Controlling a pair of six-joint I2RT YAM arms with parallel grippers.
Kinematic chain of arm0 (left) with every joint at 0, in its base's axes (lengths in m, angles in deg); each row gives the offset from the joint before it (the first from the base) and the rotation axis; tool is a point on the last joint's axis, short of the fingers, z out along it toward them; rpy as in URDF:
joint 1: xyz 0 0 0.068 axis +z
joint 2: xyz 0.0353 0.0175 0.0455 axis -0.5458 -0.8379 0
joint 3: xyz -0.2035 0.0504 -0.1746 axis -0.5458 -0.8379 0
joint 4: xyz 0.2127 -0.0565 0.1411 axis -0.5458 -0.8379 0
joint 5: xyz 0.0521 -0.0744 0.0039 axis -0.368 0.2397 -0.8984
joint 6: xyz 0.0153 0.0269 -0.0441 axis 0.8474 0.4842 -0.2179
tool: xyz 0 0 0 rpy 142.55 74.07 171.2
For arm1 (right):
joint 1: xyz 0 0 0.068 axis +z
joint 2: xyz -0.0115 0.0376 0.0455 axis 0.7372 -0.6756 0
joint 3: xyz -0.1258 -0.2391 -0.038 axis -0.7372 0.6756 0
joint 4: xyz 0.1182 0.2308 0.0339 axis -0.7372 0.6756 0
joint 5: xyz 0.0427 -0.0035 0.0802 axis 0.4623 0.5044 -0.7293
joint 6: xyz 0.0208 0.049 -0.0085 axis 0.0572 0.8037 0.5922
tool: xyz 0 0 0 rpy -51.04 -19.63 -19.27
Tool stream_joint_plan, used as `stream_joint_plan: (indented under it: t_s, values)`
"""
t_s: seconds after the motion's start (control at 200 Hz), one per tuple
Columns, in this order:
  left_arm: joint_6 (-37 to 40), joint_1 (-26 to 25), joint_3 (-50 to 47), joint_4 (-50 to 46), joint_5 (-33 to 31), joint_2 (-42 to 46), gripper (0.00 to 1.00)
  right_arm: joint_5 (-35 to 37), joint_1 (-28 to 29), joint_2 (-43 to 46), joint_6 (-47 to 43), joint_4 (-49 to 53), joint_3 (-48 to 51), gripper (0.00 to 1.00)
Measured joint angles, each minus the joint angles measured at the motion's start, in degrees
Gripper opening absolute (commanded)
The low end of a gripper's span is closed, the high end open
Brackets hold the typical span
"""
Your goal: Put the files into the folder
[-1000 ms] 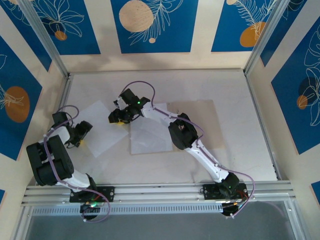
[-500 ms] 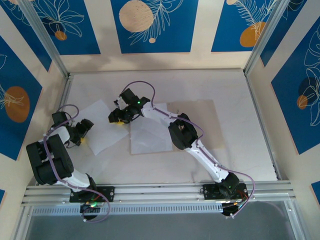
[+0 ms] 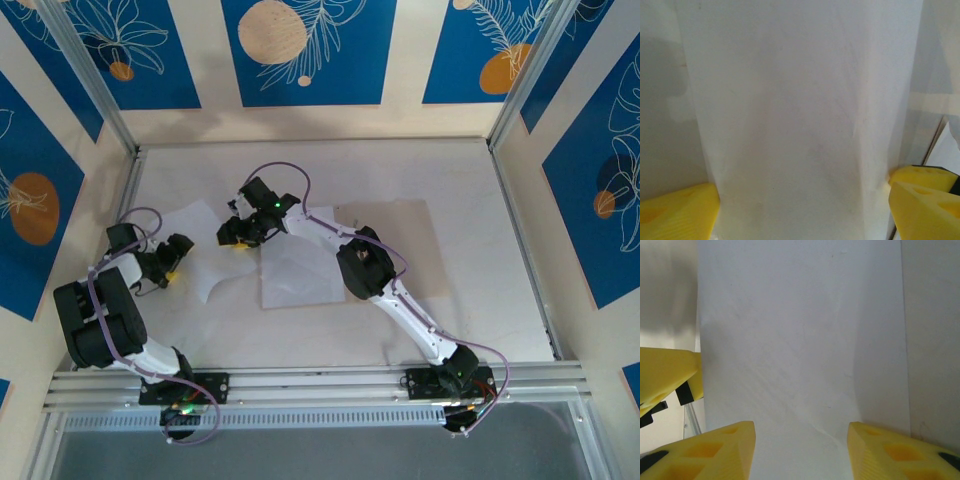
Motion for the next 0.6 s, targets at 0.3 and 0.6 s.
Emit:
stream_joint_plan:
  t_s: [0.3,0.6]
  values:
    - [-2.1,-1.2,-0.1,1.4,0.1,-0.7,0.79,-0.2,0.0,0.0,0.4,-0.1,0.0,0.52]
    - [-4.8,-2.4,-0.1,2.9,0.6,-1.9,0.66,-0.5,0.0,0.0,0.4,-0.2,0.2,0.5]
